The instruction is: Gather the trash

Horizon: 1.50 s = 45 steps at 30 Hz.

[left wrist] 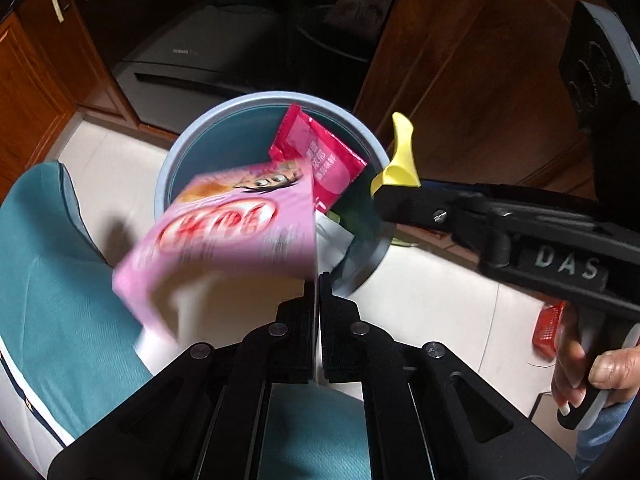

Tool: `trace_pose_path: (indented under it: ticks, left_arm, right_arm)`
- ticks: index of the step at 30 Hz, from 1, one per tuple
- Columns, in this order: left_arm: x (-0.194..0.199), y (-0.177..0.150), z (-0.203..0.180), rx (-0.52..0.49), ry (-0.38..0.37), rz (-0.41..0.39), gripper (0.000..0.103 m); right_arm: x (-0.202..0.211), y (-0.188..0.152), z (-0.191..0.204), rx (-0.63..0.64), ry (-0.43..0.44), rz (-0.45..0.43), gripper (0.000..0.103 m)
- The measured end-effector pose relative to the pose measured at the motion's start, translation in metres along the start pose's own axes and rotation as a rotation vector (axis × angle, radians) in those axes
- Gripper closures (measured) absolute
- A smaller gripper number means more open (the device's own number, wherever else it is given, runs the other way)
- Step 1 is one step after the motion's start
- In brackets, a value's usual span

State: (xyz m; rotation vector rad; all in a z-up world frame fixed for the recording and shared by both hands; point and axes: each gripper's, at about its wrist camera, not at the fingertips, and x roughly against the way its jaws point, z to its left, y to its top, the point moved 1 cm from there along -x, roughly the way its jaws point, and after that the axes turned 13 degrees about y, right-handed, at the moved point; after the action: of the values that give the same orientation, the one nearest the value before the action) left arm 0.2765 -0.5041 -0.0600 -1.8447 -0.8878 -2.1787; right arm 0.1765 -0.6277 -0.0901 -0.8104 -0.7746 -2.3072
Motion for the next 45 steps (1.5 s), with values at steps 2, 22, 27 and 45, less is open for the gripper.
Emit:
trace_pose_path:
  ticks: [2, 22, 27, 45]
  left_arm:
    - [-0.003, -0.001, 0.003, -0.003, 0.008, 0.005, 0.098]
    - [0.006, -0.004, 0.009, 0.048, 0.064, -0.009, 0.028]
    - [0.019, -0.014, 0.010, 0.060, 0.077, -0.013, 0.019]
    - [0.133, -0.091, 0.024, 0.201, 0.111, -0.183, 0.004]
  right_arm:
    - [-0.006, 0.003, -0.003, -0.005, -0.002, 0.013, 0.072]
    - [-0.019, -0.002, -0.010, -0.093, -0.015, 0.065, 0.011]
    - [-0.011, -0.008, 0.001, -0.076, -0.036, 0.072, 0.007]
    - [0.095, -0.064, 0.108, 0.247, -0.144, -0.042, 0.007]
